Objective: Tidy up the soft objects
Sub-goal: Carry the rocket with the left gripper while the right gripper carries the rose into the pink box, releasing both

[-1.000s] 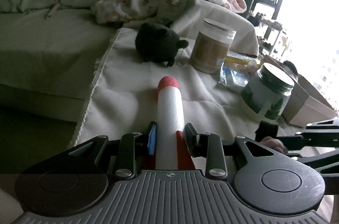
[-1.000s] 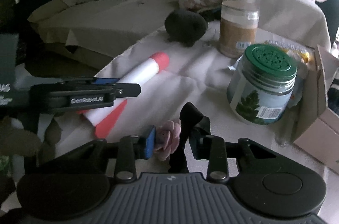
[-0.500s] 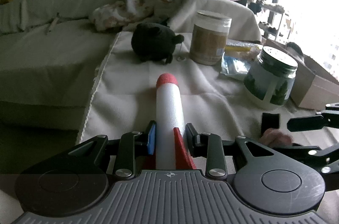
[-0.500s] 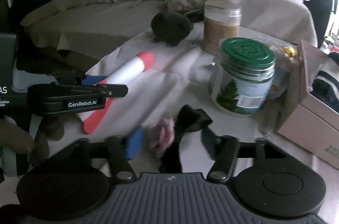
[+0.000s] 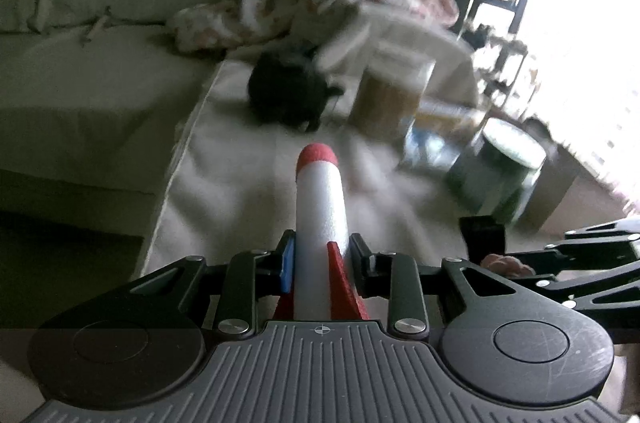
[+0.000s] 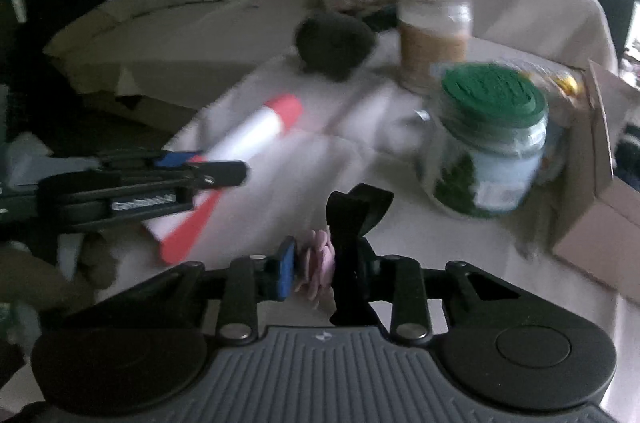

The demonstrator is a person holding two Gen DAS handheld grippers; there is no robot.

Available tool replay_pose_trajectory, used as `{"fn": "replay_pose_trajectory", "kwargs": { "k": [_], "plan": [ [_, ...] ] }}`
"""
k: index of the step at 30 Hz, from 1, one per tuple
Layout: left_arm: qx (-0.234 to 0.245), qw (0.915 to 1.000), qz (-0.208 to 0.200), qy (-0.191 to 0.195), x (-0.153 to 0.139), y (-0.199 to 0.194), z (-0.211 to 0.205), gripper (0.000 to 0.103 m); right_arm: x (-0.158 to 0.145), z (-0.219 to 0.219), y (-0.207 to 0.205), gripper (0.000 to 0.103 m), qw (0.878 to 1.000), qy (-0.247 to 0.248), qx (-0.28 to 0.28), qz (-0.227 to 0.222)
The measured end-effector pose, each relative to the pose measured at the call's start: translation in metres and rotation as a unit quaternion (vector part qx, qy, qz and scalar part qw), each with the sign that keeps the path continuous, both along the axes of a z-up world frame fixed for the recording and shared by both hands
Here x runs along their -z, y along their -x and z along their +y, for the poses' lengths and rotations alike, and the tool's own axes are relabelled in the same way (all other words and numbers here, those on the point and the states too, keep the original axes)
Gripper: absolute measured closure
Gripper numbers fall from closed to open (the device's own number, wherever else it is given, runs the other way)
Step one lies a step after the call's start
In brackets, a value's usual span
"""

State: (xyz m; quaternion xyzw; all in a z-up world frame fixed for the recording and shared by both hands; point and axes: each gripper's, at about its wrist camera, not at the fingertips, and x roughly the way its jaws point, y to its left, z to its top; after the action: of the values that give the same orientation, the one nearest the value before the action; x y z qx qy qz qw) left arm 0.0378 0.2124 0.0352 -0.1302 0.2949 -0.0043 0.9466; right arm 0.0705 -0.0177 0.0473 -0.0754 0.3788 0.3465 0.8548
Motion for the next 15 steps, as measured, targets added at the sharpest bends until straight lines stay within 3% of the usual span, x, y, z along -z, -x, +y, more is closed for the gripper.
{"fn": "replay_pose_trajectory", "kwargs": {
  "k": [4,6,9,12,15],
  "plan": [
    [0.041,0.9969,-0.063,-0.023,-0.079,-0.025,-0.017,0.071,-0.062,-0.026,-0.011,0.073,0.997,-0.035,-0.003,-0.07],
    [0.088,0.9924,-0.083,-0.022,-0.125,-0.052,-0.044,0.071,-0.099,-0.055,-0.027,0.073,0.992,-0.052,0.03,-0.109],
    [0.145,0.9845,-0.098,-0.006,-0.164,-0.095,-0.093,0.071,-0.139,-0.107,-0.054,0.073,0.982,-0.058,0.104,-0.147],
    [0.197,0.9767,-0.078,0.031,-0.167,-0.144,-0.15,0.069,-0.147,-0.161,-0.079,0.073,0.972,-0.041,0.177,-0.149],
    [0.219,0.9744,0.011,0.049,-0.135,-0.192,-0.199,0.069,-0.119,-0.198,-0.1,0.069,0.976,-0.012,0.197,-0.093]
  ]
}}
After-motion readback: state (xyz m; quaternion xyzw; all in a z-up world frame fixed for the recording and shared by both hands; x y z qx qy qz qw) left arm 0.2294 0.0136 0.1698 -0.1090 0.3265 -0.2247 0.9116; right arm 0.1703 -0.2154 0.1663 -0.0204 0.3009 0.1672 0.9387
